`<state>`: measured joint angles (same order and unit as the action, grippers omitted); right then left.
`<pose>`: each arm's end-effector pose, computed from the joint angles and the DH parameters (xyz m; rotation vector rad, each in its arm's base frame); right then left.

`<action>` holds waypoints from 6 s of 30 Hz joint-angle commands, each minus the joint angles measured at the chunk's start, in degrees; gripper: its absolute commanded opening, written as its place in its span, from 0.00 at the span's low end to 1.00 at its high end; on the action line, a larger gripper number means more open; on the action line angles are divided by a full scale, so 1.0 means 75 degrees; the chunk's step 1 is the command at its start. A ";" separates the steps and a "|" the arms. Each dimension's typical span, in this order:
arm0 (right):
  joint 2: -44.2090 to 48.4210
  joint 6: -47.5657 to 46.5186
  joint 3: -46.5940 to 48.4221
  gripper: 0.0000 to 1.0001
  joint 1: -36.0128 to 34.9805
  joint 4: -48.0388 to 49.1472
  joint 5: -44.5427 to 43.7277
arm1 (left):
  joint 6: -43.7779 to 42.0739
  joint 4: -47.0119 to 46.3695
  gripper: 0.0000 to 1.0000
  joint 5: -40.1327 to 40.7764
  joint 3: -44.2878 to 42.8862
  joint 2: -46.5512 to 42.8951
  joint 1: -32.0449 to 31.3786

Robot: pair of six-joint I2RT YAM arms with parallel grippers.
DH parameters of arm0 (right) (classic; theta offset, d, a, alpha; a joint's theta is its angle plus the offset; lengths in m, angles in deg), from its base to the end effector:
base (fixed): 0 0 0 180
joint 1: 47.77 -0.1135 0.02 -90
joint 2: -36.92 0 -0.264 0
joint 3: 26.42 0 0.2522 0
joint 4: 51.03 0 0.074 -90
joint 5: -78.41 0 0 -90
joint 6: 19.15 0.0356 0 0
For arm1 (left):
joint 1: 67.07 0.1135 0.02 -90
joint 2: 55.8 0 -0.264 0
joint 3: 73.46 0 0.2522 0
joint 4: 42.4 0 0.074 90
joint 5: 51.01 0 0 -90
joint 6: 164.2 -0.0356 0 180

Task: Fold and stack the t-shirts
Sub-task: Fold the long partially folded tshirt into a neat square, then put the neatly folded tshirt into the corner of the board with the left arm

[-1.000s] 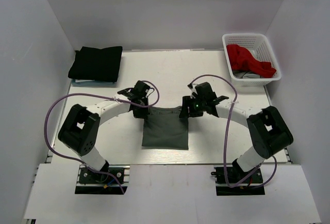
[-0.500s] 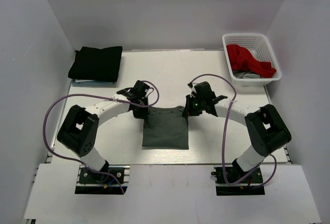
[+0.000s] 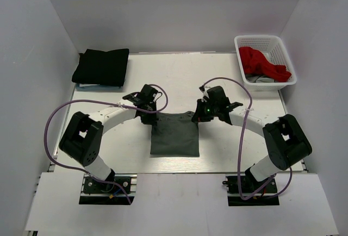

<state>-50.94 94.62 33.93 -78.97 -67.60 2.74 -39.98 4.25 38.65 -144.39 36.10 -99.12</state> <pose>0.2621 0.1690 0.1853 -0.2874 2.4233 0.7482 0.2592 -0.1625 0.1858 -0.0514 2.8008 -0.3099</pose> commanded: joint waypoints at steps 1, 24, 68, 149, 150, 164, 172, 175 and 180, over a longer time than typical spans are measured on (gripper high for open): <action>0.0182 -0.0040 0.0022 0.00 -0.0012 0.0246 0.0106 | 0.0008 -0.0259 0.13 0.0126 -0.0182 -0.0078 0.0032; 0.0818 0.0053 0.0174 0.00 0.0269 -0.0118 -0.1428 | -0.0215 -0.1714 0.00 0.0804 -0.0298 -0.1135 0.0032; 0.1097 -0.0169 0.0163 0.90 0.1008 0.0762 -0.0515 | -0.1561 -0.1092 1.00 -0.0223 -0.1484 0.2020 0.0653; 0.0160 -0.0263 0.0796 0.90 0.1090 0.0386 -0.3527 | -0.6320 -0.0659 0.00 0.3432 -0.8209 0.3953 0.4366; 0.0113 -0.0275 0.0842 0.90 0.1078 0.0386 -0.3493 | -0.6320 -0.0565 0.00 0.3432 -0.8314 0.4047 0.4367; -0.0696 -0.0216 0.1405 0.90 0.1078 0.0152 -0.3340 | -0.6250 -0.0623 0.00 0.2881 -0.9136 0.4974 0.5410; -0.0872 -0.0169 0.1581 0.90 0.1078 0.0105 -0.3152 | -0.6110 -0.0529 0.03 0.2749 -0.9311 0.5313 0.5575; -0.0802 -0.0134 0.1570 0.90 0.1066 0.0105 -0.3141 | -0.6040 -0.0318 0.86 0.3068 -0.9616 0.5407 0.5575; -0.0300 -0.0157 0.1488 0.90 0.1043 0.0105 -0.3012 | -0.5561 -0.0050 1.00 0.3432 -0.9522 0.4823 0.5504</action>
<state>-57.14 92.98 43.50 -71.02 -66.97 -20.60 -84.99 1.95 61.54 -213.83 77.76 -57.77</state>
